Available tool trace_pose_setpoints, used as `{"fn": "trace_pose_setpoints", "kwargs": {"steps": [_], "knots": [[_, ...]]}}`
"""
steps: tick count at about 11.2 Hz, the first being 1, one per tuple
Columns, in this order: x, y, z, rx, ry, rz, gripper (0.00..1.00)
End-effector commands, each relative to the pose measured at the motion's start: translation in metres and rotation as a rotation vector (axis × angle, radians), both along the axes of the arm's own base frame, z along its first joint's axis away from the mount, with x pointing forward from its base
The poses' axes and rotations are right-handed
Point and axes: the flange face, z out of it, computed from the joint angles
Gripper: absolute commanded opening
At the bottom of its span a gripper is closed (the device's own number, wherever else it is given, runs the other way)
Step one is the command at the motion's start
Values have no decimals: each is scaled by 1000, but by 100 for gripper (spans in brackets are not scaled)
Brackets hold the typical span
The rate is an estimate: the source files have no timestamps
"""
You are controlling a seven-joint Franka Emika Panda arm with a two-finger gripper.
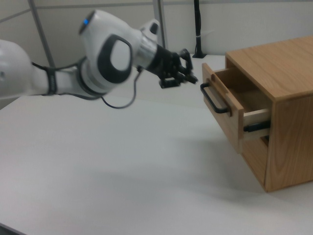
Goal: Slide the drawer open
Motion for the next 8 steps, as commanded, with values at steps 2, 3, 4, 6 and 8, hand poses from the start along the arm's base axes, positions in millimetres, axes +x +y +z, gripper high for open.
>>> {"fn": "trace_pose_setpoints", "kwargs": {"steps": [2, 3, 4, 6, 8], "knots": [[-39, 49, 13, 20, 58, 23, 0], [-41, 57, 12, 21, 82, 21, 0], [-40, 61, 10, 20, 97, 20, 0], [-36, 53, 6, 20, 103, 7, 8], [-32, 26, 2, 17, 103, -36, 28]]}}
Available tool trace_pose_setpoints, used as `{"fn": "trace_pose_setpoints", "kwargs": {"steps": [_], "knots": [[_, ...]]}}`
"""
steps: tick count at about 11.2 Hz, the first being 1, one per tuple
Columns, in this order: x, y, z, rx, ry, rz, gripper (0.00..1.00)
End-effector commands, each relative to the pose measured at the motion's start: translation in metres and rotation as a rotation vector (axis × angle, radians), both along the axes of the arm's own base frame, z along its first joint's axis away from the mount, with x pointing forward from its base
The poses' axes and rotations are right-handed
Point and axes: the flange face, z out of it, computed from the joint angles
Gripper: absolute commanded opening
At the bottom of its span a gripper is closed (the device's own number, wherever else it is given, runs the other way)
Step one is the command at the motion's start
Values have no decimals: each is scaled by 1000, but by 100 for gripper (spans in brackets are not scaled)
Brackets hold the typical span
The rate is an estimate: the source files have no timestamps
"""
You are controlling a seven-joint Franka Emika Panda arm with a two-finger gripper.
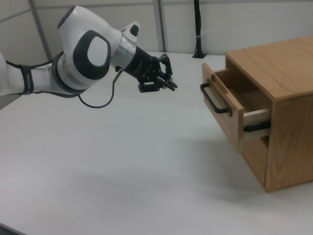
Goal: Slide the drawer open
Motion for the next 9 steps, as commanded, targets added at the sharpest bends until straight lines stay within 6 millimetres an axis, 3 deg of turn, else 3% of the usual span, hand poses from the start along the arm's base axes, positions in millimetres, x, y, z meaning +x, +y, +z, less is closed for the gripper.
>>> {"fn": "trace_pose_setpoints", "kwargs": {"steps": [1, 2, 6, 9], "knots": [[3, -35, -7, -18, 12, -66, 29], [6, -46, -4, -25, 1, -79, 29], [27, -87, -28, -44, -64, -69, 28], [34, -95, -37, -51, -55, -76, 27]]}}
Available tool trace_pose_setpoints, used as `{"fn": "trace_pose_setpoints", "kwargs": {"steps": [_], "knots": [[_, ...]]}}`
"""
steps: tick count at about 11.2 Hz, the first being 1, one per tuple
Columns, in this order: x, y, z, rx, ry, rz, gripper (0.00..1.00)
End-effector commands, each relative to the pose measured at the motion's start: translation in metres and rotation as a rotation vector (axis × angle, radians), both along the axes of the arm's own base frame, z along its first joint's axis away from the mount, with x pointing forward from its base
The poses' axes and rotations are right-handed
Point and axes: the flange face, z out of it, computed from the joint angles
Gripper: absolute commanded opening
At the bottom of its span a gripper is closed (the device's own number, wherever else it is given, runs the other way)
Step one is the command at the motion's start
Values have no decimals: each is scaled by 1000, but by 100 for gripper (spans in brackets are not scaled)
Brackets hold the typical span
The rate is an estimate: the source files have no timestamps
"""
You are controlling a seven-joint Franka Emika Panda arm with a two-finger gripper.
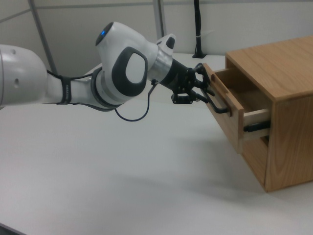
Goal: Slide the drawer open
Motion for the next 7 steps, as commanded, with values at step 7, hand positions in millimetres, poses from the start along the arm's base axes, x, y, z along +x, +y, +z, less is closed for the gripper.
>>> {"fn": "trace_pose_setpoints", "kwargs": {"steps": [7], "knots": [[8, -2, -3, -18, -8, 4, 20]]}}
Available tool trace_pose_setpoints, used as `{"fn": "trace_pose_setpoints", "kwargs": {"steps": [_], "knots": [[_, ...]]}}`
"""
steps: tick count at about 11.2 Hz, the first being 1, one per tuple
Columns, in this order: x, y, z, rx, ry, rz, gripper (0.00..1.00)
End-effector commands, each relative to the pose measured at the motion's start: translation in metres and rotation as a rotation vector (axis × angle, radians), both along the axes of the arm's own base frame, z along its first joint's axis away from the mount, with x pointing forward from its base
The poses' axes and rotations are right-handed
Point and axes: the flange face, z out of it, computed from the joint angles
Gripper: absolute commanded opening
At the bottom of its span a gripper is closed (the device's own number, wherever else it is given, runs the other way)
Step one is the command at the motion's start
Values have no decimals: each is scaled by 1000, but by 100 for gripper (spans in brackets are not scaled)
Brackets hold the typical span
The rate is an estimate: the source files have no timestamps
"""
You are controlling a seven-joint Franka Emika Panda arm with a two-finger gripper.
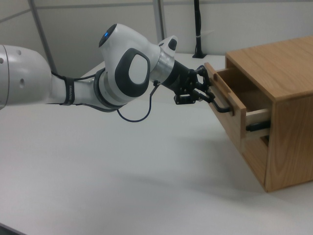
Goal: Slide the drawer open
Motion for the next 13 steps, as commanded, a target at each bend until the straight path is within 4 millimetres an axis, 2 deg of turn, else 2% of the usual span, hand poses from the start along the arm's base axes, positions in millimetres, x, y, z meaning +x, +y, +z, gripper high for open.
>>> {"fn": "trace_pose_setpoints", "kwargs": {"steps": [1, 2, 3, 5, 6, 10, 13], "knots": [[1, -2, 4, -14, -16, 0, 32], [1, -2, 4, -14, -17, -1, 33], [1, -2, 3, -11, -16, -2, 27], [0, 0, 2, -3, -13, -6, 5], [0, 2, 4, -2, -14, -6, 0], [-3, 9, -1, 16, -12, -9, 0], [-15, 26, 3, 28, 18, -7, 0]]}}
